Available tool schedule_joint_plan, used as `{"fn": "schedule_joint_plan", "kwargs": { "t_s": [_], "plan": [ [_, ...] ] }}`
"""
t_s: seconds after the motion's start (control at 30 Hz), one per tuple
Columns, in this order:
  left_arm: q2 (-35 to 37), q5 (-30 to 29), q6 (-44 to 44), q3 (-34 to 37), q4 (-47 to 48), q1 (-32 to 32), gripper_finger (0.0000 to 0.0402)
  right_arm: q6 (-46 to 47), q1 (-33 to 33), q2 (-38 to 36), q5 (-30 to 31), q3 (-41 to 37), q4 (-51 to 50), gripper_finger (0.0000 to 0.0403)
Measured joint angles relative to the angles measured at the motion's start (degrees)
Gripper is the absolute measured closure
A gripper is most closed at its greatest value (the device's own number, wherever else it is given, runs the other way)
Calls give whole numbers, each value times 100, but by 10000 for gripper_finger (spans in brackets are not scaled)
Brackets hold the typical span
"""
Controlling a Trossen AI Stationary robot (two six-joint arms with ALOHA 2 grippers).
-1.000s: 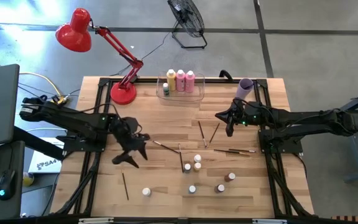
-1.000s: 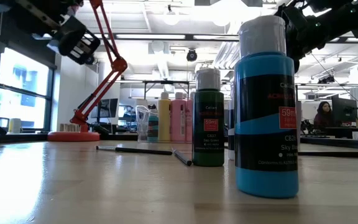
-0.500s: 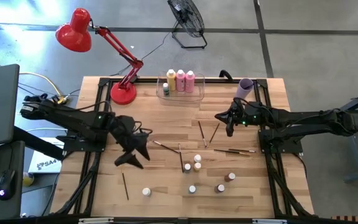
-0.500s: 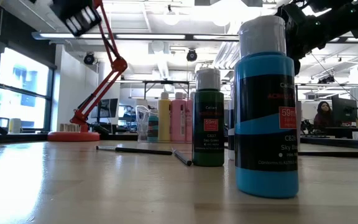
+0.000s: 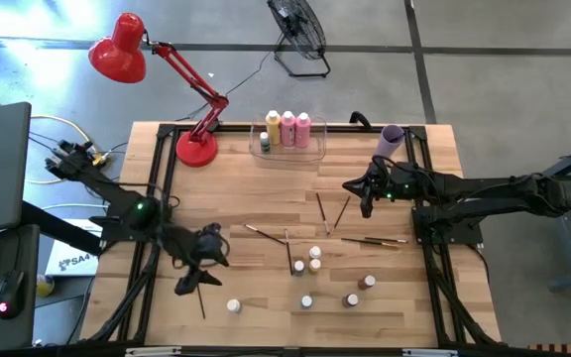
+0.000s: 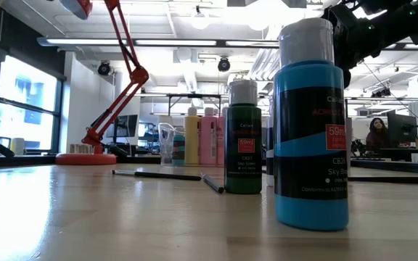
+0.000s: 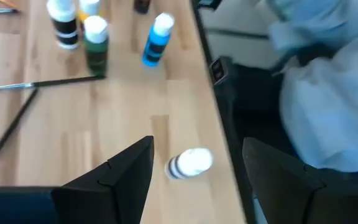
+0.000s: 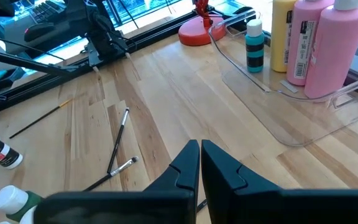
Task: Pick & Place Paint Supplies
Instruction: Put the small white paint bottle into the transparent bin
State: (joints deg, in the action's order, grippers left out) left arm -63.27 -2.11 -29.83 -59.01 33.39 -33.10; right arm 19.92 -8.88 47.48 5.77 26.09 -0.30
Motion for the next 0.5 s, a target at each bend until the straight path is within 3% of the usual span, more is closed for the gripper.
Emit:
{"fn": "schedule_joint_plan", "kwargs": {
  "t_s": [0.17,0.5],
  "plan": [
    [-556,-111,110,-131,452,-198,158,0,0,0,8,0,-25,395],
    [-1496,948,410,-136,316,-184,158,0,0,0,6,0,-39,395]
  ]
}}
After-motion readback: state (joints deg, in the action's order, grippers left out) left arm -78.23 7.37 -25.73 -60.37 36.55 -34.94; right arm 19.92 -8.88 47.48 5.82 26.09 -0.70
